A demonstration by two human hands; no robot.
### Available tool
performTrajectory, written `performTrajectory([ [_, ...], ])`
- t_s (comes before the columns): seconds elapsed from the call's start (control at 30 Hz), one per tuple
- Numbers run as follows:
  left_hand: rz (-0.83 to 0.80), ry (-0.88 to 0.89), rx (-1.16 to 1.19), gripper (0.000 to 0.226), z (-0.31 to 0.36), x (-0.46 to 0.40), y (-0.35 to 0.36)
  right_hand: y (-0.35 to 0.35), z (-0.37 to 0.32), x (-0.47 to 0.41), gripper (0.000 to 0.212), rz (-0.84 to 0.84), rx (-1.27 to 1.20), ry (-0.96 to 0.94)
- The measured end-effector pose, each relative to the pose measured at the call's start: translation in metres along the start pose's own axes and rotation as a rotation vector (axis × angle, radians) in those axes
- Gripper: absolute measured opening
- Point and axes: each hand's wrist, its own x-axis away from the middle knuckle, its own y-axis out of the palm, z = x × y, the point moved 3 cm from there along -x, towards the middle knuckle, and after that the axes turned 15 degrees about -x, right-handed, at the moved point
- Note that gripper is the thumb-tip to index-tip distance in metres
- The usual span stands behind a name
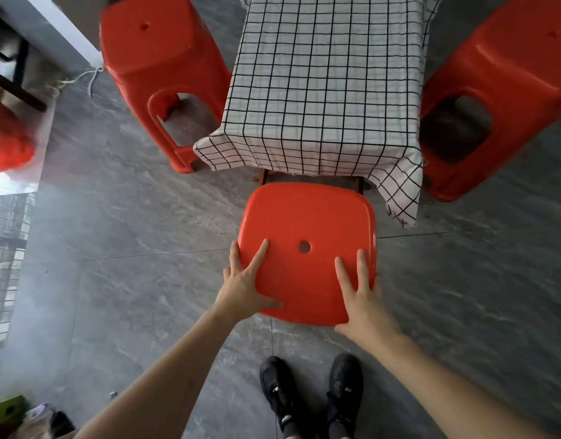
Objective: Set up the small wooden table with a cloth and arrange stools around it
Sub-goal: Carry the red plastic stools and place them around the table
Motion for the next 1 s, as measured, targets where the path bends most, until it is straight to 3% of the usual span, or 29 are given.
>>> performTrajectory([
  [0.33, 0.138, 0.127, -0.193, 0.134, 0.002, 0.032, 0.029, -0.002, 0.009, 0.009, 0.135, 0.007, 0.034, -0.024],
  [1.0, 0.146, 0.137, -0.247, 0.131, 0.000, -0.017, -0.013, -0.027, 0.003, -0.046, 0.146, 0.037, 0.029, 0.039],
])
